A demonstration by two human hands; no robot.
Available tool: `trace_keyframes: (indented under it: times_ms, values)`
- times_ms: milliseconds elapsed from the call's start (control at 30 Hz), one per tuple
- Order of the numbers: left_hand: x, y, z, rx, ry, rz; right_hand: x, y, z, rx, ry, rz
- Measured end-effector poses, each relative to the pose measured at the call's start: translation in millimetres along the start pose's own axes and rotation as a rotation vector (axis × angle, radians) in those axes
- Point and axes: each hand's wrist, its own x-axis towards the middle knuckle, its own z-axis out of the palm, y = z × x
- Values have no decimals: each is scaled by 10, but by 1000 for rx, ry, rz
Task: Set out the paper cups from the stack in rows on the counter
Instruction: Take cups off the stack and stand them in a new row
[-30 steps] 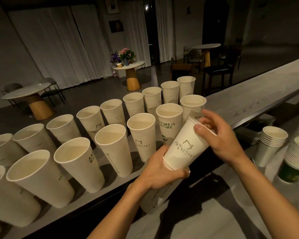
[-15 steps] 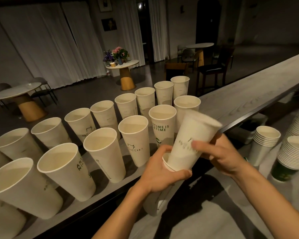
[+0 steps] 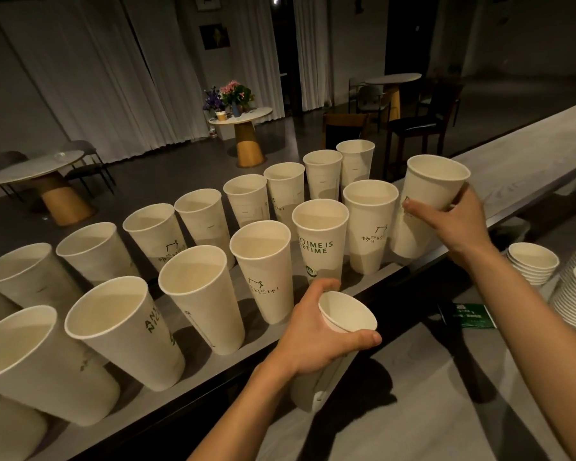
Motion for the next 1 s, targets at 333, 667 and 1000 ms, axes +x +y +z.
trace_keyframes:
  times_ms: [333, 667, 1000]
  values:
    - [41, -66, 14, 1, -31, -22, 377, 343, 138, -184, -49, 74]
    - [36, -50, 39, -1, -17, -18, 360, 274, 66, -182, -217, 180]
    - [127, 226, 196, -142, 78, 76, -847, -71, -321, 57, -561, 68]
